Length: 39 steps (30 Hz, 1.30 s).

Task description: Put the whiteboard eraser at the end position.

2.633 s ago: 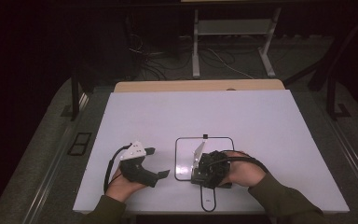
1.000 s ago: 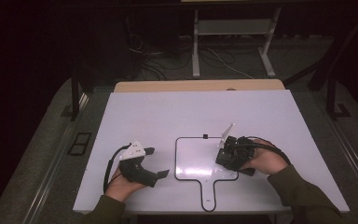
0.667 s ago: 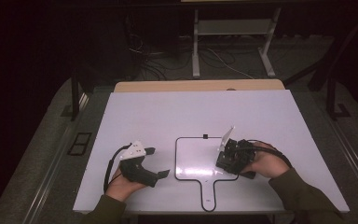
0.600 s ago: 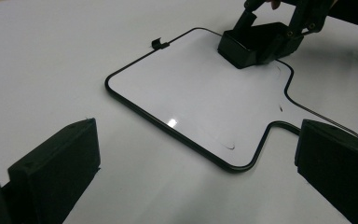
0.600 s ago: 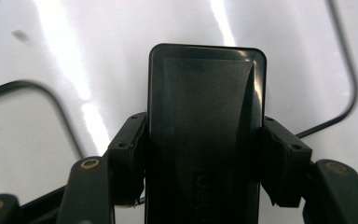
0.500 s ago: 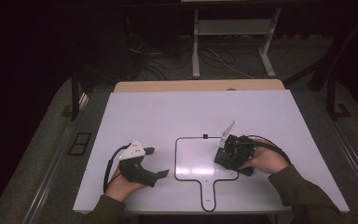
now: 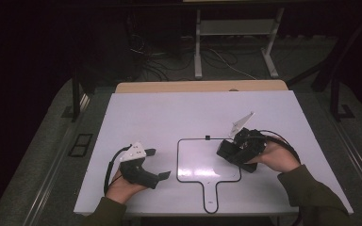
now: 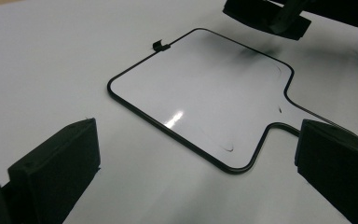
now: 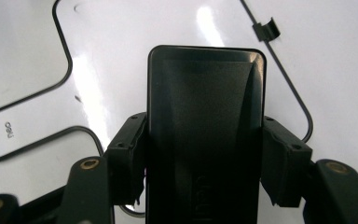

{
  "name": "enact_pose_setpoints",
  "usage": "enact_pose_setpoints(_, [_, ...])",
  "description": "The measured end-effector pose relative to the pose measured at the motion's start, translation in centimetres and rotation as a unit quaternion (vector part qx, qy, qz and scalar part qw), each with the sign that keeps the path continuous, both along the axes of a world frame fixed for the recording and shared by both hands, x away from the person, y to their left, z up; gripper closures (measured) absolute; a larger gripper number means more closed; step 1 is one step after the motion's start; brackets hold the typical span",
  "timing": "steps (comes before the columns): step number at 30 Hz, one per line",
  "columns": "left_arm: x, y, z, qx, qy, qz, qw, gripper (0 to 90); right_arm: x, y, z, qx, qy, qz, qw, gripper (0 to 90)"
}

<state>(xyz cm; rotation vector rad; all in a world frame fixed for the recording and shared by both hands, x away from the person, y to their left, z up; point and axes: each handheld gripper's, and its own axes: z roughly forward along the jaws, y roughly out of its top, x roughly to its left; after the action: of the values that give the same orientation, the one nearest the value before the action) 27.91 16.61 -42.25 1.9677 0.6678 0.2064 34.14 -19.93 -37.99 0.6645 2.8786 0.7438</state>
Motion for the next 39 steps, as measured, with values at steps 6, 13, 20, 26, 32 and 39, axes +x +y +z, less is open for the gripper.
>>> enact_pose_setpoints(6, [0.0, -0.1, 0.0, 0.002, -0.002, 0.001, 1.0, 0.0, 1.6, 0.5, 0.5, 0.018, -0.017, -0.034, 0.9991, 38.8])
enact_pose_setpoints(13, [0.1, 0.0, 0.0, 0.004, 0.0, 0.003, 1.0, 0.0, 5.5, 1.0, 1.5, 0.052, -0.036, -0.083, 0.9946, 38.8])
enact_pose_setpoints(20, [0.1, 0.0, 0.0, 0.006, 0.0, 0.0, 1.0, 0.0, 9.7, 1.7, 1.7, 0.061, -0.048, -0.122, 0.9895, 38.8])
enact_pose_setpoints(26, [0.1, 0.0, 0.0, 0.002, -0.001, 0.001, 1.0, 0.0, 13.3, 2.6, 1.2, 0.07, -0.048, -0.141, 0.9864, 38.7])
enact_pose_setpoints(32, [0.1, 0.0, 0.0, 0.006, -0.002, 0.0, 1.0, 0.0, 15.5, 5.2, -0.7, 0.045, -0.024, -0.132, 0.9899, 38.8])
enact_pose_setpoints(39, [0.1, 0.0, 0.1, 0.006, -0.004, -0.002, 1.0, 0.0, 17.0, 6.9, -3.3, 0.036, -0.007, -0.136, 0.9901, 40.2])
